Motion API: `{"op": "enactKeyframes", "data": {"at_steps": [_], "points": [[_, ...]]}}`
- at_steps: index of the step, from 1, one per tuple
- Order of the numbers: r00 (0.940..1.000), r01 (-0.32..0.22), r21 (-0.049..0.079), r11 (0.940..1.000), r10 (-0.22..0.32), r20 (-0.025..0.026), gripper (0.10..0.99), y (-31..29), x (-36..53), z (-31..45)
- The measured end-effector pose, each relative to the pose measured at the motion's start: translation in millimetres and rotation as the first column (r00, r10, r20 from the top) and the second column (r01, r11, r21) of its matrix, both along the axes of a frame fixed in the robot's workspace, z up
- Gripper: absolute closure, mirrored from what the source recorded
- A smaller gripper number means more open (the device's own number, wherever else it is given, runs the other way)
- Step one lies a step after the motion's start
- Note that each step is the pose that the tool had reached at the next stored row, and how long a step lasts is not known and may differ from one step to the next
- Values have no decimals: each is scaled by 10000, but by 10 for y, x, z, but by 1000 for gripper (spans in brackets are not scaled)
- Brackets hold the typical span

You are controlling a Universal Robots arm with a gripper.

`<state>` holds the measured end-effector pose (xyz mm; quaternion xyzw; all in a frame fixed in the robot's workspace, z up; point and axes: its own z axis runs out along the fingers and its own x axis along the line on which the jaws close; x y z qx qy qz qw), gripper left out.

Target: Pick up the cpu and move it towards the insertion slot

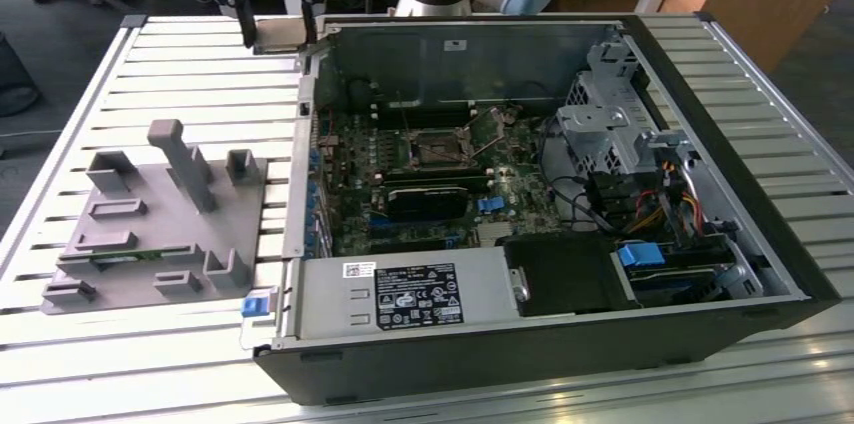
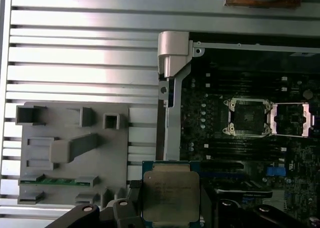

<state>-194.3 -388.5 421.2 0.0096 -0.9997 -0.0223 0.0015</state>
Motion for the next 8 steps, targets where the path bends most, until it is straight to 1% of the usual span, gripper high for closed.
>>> {"op": "enactKeyframes", "data": {"at_steps": [6,7,8], "points": [[10000,0,1,10000,0,2,545,0,71,-3],[10000,0,0,10000,0,2,545,0,115,-5],[10000,0,0,10000,0,3,545,0,127,-5]]}}
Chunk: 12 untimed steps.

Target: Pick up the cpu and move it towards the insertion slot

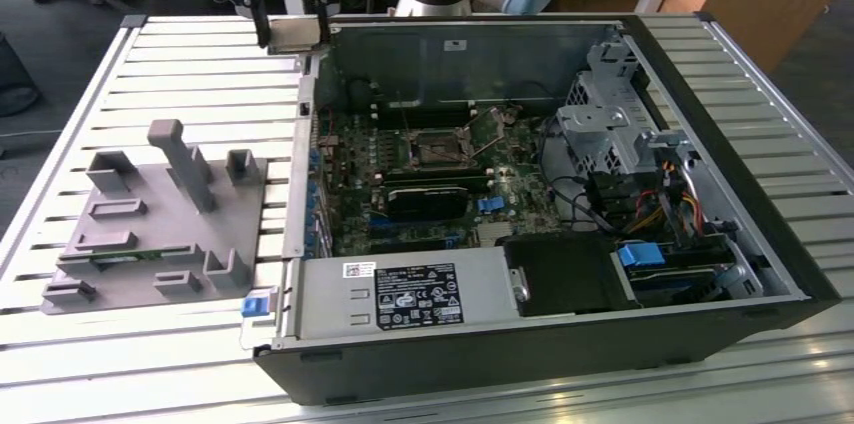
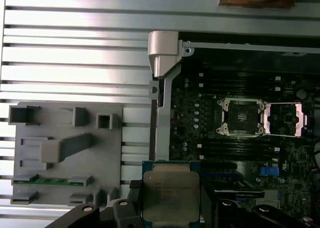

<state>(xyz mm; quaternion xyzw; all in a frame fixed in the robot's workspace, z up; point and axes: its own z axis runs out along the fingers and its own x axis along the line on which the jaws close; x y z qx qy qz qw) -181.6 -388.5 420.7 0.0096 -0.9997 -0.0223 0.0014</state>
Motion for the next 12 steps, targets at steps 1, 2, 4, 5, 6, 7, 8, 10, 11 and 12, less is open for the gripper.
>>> {"op": "enactKeyframes", "data": {"at_steps": [1,2,4,5,6,7,8,10,11,12], "points": [[10000,0,1,10000,0,1,545,0,12,-1],[10000,0,0,10000,0,1,545,0,23,-1],[10000,0,1,10000,0,2,545,0,46,-3],[10000,1,1,10000,-1,2,545,0,58,-3],[10000,0,1,10000,0,3,545,1,69,-4],[10000,1,1,10000,-1,3,545,1,80,-4],[10000,1,0,10000,-1,3,545,1,92,-4],[10000,1,0,10000,-1,3,545,1,113,-5],[10000,1,1,10000,-1,4,545,1,124,-6],[10000,1,1,10000,-1,5,545,1,135,-6]]}}
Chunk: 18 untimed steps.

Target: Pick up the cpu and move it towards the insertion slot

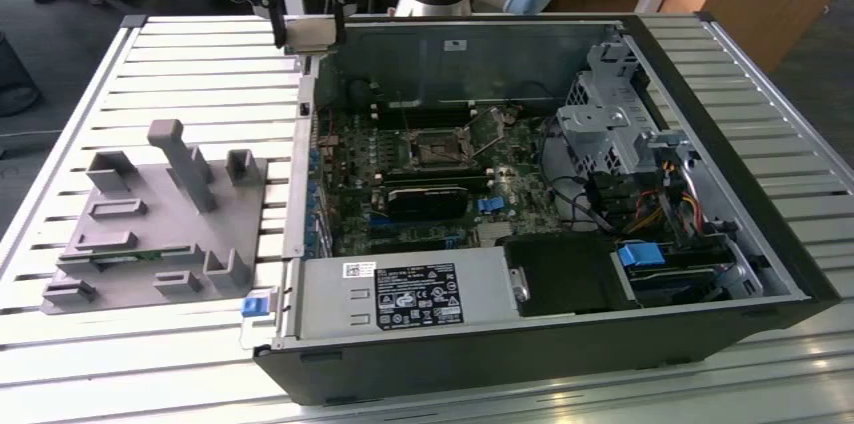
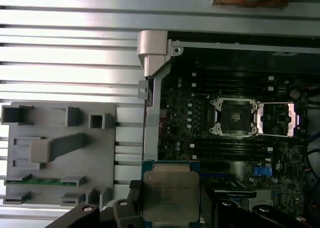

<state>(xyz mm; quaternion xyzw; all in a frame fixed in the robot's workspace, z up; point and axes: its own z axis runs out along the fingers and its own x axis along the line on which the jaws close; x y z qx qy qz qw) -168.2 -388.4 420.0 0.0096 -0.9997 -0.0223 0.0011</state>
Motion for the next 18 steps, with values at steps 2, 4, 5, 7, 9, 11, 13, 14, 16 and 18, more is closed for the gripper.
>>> {"op": "enactKeyframes", "data": {"at_steps": [2,4,5,7,9,11,13,14,16,18], "points": [[10000,-1,0,10000,1,1,545,1,22,-1],[10000,-1,0,10000,1,2,545,2,45,-2],[10000,0,0,10000,0,2,545,2,58,-3],[10000,-1,0,10000,1,3,545,4,83,-4],[10000,0,0,10000,0,5,545,5,106,-6],[10000,0,0,10000,0,7,545,6,125,-7],[10000,0,0,10000,0,9,545,7,147,-8],[10000,0,0,10000,0,11,545,7,158,-9],[10000,0,0,10000,0,13,545,9,184,-10],[10000,0,0,10000,0,15,545,10,206,-12]]}}
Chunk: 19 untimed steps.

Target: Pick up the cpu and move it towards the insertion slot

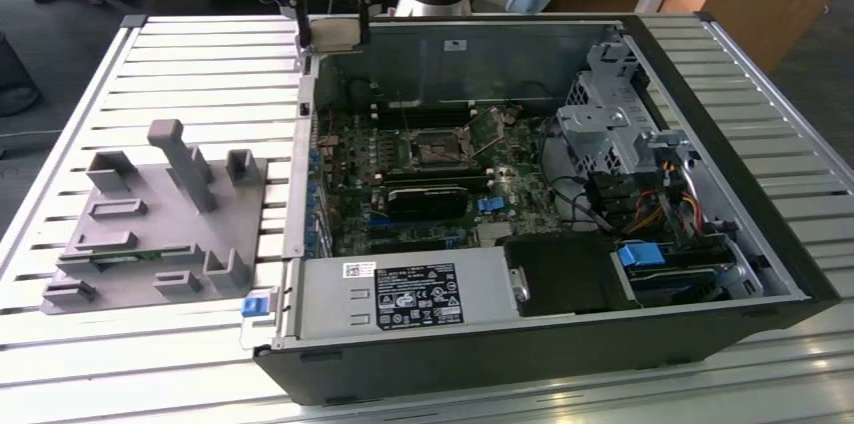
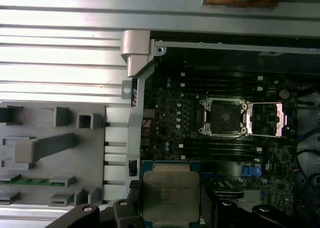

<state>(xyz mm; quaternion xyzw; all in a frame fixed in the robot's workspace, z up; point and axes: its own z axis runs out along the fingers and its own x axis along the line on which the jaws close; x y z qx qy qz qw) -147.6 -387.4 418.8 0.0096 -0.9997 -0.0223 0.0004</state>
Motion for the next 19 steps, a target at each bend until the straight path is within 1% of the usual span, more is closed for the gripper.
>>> {"op": "enactKeyframes", "data": {"at_steps": [10,19], "points": [[10000,0,1,10000,0,18,545,24,101,-11],[10000,0,3,10000,0,22,545,67,186,-23]]}}
